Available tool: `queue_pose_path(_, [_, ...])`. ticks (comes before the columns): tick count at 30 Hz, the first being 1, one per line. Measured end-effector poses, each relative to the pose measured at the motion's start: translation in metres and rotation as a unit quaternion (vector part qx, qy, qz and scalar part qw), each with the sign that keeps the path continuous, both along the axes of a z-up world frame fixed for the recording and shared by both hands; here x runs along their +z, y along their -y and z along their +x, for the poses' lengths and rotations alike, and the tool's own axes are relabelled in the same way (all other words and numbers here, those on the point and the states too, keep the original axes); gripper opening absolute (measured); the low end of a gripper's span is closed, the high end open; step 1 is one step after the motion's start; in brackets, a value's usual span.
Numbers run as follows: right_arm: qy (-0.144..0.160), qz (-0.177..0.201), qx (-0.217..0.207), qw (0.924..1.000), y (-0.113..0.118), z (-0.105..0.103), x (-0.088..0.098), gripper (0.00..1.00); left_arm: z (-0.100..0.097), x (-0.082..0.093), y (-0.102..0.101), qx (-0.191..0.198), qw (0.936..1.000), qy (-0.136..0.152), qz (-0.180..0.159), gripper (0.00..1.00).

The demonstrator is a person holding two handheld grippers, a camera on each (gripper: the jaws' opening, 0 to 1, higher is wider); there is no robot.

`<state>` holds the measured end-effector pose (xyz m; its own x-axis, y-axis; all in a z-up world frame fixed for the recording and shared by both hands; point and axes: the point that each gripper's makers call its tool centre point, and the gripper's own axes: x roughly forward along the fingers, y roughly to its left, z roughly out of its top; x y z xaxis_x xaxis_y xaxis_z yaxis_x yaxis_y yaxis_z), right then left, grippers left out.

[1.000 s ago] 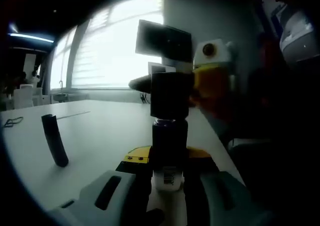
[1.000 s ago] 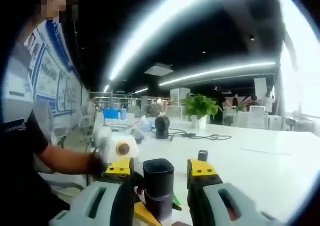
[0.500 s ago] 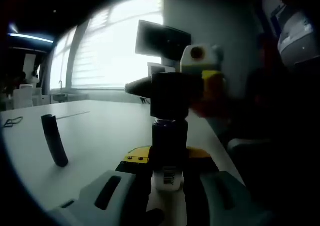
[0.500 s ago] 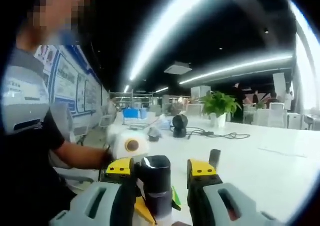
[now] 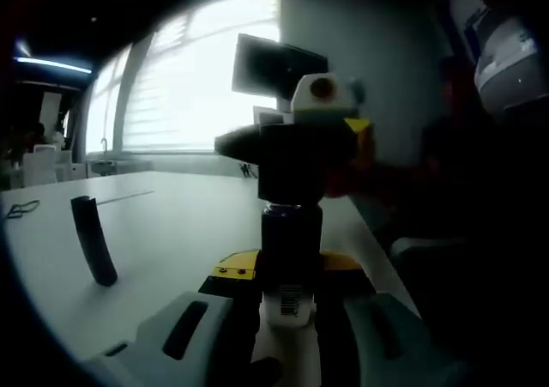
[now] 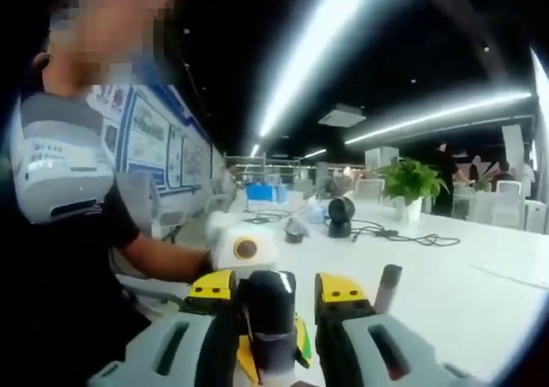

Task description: Pick up cosmetic bottle twist off cap place on table pick up cap screw tight cap place on table

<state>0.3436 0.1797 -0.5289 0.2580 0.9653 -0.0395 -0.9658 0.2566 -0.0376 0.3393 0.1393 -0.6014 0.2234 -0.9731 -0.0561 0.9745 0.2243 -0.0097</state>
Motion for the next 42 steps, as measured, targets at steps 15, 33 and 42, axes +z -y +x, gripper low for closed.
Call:
queue_pose_path(15, [0.016, -0.008, 0.017, 0.9997, -0.0053, -0.0018, -0.0033, 0.16, 0.0015, 0.0000, -0.0002, 0.000, 1.0000, -0.001, 0.000, 0.14])
queue_pose_path(33, [0.007, -0.014, -0.041, 0.9991, -0.0031, -0.0010, -0.0044, 0.15, 0.0043, -0.0002, -0.0007, 0.000, 1.0000, 0.002, 0.002, 0.14])
queue_pose_path(42, [0.000, -0.009, -0.086, 0.9963, -0.0006, 0.0011, -0.0047, 0.15, 0.0053, -0.0007, -0.0007, 0.001, 1.0000, 0.002, 0.002, 0.14])
